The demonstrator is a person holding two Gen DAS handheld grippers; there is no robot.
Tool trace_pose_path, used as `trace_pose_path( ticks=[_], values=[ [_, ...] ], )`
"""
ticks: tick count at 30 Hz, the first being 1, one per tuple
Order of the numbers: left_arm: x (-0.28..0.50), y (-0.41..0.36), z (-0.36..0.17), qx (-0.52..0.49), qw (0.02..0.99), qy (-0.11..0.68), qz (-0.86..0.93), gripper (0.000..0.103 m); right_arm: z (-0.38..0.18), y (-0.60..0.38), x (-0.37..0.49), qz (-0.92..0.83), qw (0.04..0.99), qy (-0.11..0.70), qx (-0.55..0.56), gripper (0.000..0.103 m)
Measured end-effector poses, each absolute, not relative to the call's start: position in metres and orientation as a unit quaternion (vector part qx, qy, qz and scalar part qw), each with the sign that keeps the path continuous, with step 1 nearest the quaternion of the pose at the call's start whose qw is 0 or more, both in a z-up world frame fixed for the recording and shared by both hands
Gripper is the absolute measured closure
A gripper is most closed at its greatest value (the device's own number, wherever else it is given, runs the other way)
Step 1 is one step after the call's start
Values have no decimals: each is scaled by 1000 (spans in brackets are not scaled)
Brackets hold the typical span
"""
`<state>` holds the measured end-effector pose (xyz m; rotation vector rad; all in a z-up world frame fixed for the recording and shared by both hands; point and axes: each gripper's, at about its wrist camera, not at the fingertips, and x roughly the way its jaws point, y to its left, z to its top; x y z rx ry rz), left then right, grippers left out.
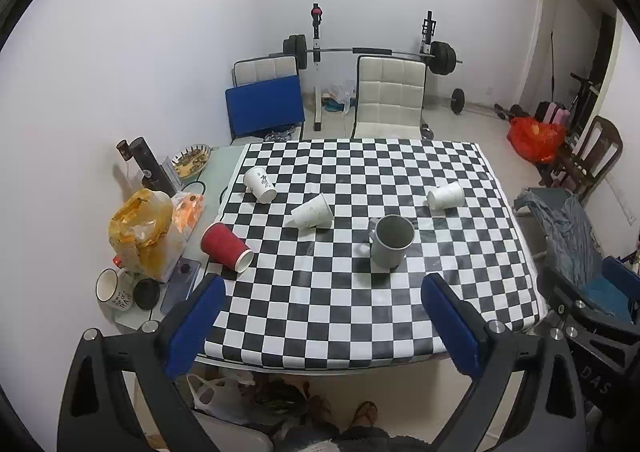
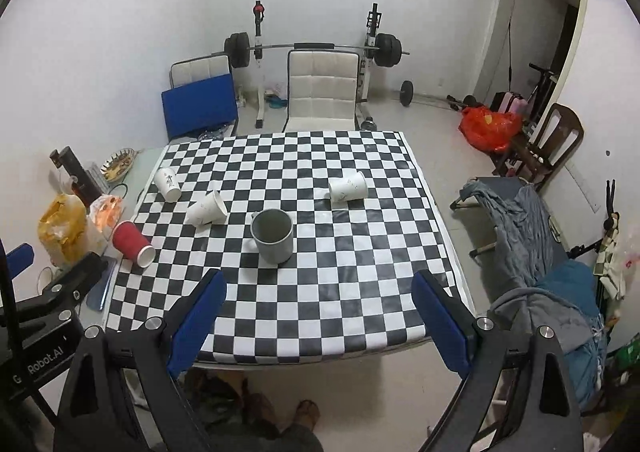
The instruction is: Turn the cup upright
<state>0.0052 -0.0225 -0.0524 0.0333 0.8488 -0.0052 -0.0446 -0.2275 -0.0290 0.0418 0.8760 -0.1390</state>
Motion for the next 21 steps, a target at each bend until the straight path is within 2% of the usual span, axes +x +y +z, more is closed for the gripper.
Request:
trace_pose_path(
  ticks=[21],
  values=[
    [2,-25,-37,11,917,398,1,3,-6,-236,-46,-63,909,411,24,8]
  ],
)
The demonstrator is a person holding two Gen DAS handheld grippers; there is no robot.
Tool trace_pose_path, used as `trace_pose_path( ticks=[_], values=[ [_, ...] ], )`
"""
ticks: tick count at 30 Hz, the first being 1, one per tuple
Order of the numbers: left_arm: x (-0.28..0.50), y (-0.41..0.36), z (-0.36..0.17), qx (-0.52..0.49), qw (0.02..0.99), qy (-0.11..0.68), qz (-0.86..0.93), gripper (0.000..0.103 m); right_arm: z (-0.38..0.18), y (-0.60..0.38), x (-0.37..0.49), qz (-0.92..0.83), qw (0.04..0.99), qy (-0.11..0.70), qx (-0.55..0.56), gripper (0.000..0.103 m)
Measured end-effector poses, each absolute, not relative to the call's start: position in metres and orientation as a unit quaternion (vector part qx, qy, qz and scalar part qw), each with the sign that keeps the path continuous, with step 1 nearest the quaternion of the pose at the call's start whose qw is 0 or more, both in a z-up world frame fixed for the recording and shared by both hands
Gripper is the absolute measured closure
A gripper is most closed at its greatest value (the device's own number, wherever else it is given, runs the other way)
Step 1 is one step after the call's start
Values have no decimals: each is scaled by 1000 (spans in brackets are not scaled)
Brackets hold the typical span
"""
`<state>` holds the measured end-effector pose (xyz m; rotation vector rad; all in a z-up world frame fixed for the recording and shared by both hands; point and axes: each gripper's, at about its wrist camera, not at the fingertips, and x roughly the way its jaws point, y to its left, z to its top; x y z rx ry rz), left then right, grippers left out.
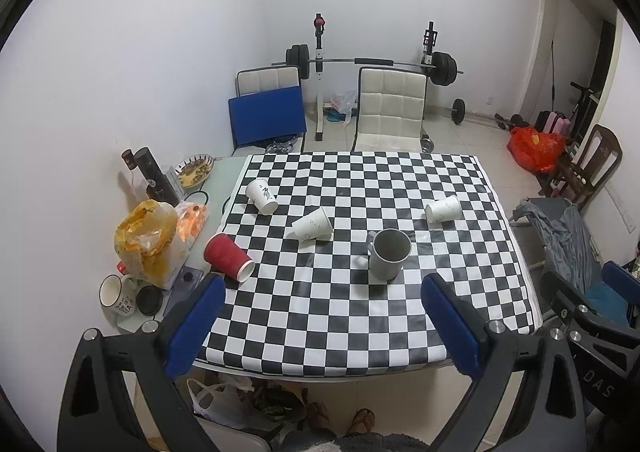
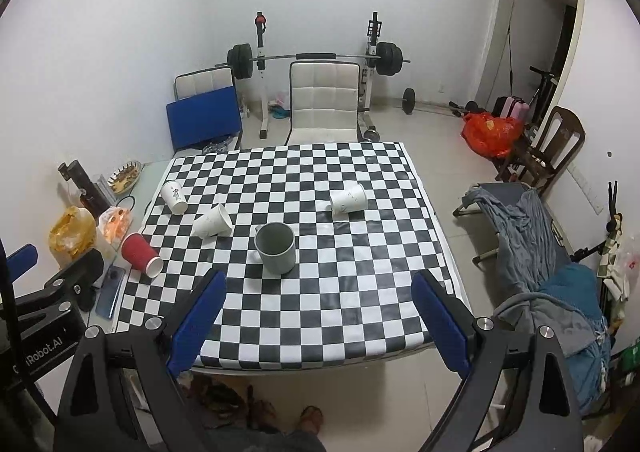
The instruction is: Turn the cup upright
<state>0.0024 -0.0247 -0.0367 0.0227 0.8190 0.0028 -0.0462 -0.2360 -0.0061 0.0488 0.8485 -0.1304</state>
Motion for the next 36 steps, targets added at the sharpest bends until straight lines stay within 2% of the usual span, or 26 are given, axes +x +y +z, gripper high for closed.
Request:
trace_pose_path(
  ticks=[36],
  values=[
    [5,-26,-24,12,919,395,4,3,-1,-233,-43,-72,909,410,26,8]
  ],
)
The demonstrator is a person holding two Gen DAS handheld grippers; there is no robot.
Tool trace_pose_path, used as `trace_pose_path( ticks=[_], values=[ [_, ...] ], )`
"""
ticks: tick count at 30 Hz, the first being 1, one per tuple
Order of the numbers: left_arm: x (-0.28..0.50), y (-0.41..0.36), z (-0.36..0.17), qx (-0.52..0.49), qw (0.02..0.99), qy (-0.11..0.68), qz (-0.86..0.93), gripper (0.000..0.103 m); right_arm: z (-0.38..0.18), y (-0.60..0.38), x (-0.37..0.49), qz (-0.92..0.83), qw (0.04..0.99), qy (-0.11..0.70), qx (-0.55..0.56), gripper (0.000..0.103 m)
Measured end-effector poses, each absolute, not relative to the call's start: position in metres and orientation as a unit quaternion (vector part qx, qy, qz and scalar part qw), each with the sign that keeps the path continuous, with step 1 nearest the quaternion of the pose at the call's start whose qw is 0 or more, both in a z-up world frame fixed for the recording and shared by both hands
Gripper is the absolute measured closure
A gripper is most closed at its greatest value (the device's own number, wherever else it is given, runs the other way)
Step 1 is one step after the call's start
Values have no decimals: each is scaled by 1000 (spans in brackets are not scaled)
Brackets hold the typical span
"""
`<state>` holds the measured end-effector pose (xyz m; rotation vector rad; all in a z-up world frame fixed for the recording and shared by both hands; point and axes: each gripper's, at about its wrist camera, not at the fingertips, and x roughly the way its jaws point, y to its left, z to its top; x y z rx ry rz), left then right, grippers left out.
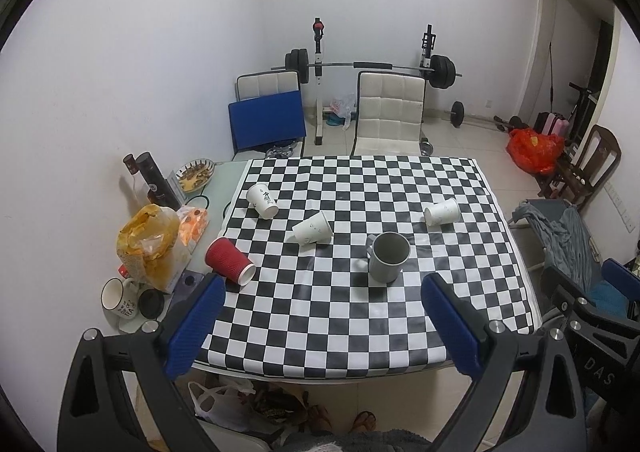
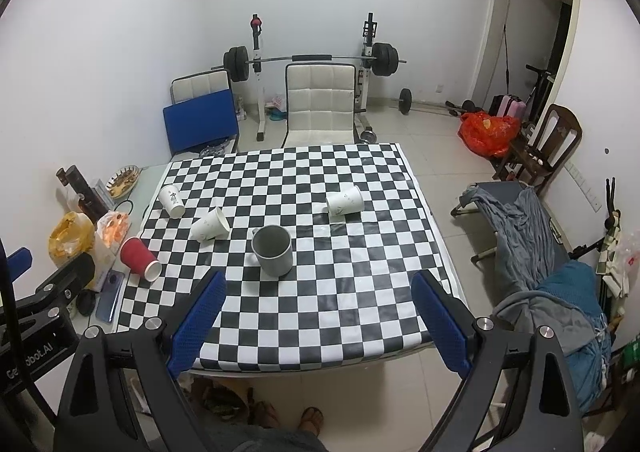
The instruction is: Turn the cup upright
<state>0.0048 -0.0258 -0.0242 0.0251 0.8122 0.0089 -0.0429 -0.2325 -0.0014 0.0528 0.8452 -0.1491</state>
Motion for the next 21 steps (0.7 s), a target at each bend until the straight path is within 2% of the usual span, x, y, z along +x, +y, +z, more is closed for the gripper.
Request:
trace_pose_path(
  ticks=[21],
  values=[
    [6,-24,-24,8,921,389,9,3,2,-229,-42,-57,920,387,29,6]
  ],
)
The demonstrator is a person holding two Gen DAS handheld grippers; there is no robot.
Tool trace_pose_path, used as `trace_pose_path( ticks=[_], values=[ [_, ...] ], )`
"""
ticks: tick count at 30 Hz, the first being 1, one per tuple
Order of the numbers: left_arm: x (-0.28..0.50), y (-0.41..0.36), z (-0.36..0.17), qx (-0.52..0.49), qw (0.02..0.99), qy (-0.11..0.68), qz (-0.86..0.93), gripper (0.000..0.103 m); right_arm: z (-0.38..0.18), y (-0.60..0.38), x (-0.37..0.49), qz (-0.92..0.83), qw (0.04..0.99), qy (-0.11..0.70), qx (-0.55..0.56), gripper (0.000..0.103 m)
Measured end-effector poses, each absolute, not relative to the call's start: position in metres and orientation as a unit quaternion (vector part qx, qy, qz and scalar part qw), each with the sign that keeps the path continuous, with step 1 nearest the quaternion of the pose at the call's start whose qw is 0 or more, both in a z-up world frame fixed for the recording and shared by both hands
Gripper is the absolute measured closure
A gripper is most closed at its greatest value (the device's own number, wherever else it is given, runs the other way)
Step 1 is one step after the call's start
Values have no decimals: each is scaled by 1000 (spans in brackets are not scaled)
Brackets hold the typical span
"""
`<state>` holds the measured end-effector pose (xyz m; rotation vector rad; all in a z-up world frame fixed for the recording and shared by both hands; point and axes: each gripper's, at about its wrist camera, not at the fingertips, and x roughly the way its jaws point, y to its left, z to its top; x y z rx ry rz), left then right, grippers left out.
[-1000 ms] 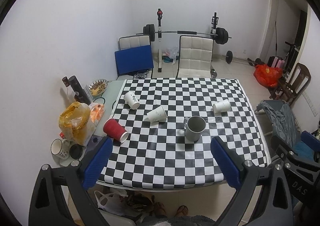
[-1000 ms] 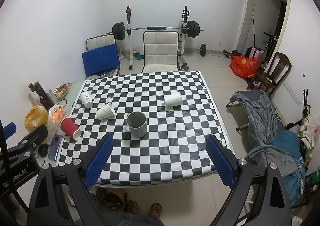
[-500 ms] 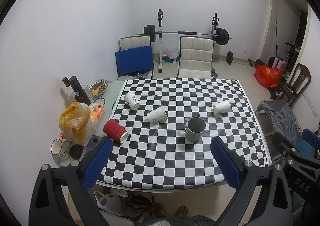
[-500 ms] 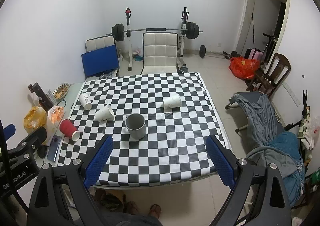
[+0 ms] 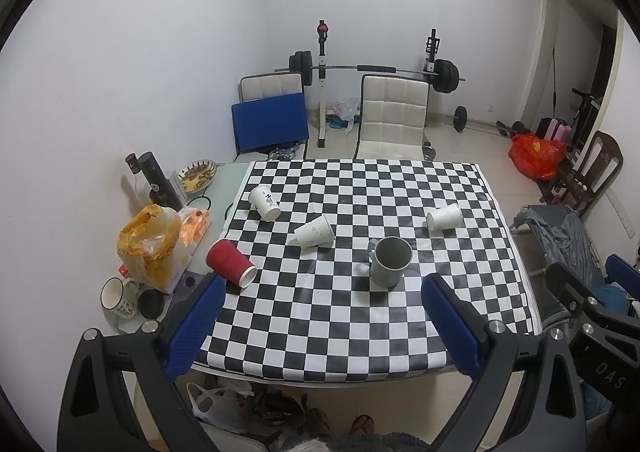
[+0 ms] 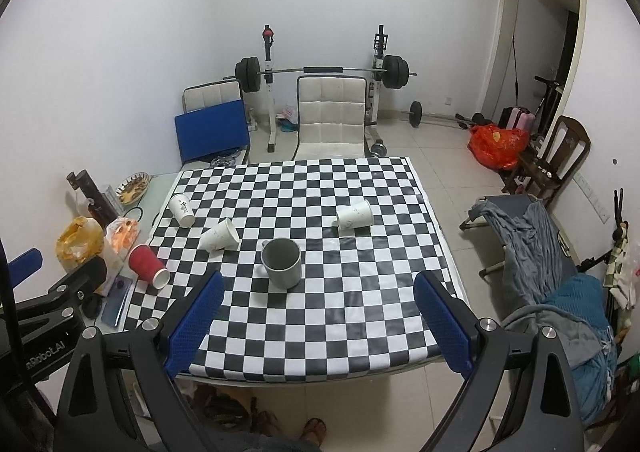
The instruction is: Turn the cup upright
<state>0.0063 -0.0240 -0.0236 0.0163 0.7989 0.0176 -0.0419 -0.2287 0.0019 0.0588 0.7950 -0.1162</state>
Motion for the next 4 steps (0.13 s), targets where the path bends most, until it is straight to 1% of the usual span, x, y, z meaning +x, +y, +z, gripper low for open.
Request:
trace_pose_path(
  ticks=[4],
  values=[
    [4,-23,-24,1,922,387,9,3,2,-227,-42,-58,920,387,27,6]
  ],
)
